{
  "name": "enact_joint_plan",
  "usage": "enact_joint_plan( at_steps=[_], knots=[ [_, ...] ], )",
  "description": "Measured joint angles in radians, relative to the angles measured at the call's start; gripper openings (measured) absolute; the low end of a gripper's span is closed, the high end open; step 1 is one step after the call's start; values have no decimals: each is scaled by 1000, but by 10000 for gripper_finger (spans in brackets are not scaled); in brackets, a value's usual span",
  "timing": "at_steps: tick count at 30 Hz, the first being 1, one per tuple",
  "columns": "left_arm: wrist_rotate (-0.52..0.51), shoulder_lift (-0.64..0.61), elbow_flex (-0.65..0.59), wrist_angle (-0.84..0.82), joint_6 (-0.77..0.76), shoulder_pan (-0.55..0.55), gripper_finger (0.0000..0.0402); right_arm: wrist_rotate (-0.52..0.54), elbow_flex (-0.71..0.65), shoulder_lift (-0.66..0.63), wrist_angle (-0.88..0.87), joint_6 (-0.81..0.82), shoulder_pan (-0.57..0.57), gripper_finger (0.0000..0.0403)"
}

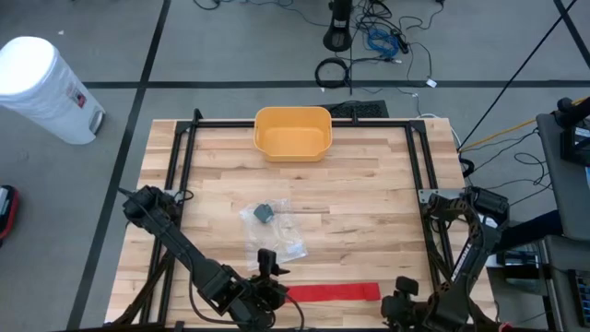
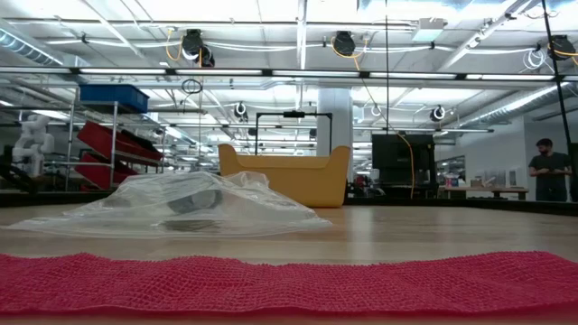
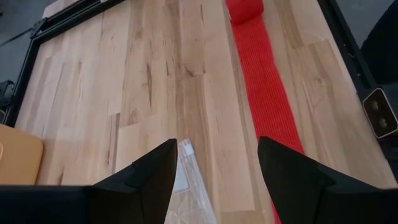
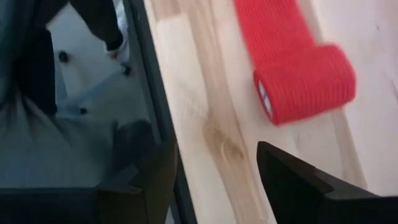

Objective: Roll bandage
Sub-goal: Roll the red bandage

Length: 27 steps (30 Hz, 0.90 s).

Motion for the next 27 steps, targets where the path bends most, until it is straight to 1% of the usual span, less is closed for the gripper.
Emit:
enact_joint_plan(
  at_steps=[5,8,11,18,24,27],
  knots=[
    [0,0,0,2,-1,0,231,-1,0,17,-42,19,5,206],
    [0,0,0,3,3,0,231,43,-1,45,-57,13,5,206],
    [-1,-1,0,0,65,0,231,85,-1,76,-71,21,5,206],
    [-6,-10,-1,2,71,2,231,111,-1,145,-111,98,5,206],
    [-8,-10,-1,2,70,2,231,228,-1,161,-168,160,5,206],
    [-8,-10,-1,2,57,2,231,265,-1,161,-207,175,3,206]
  ],
)
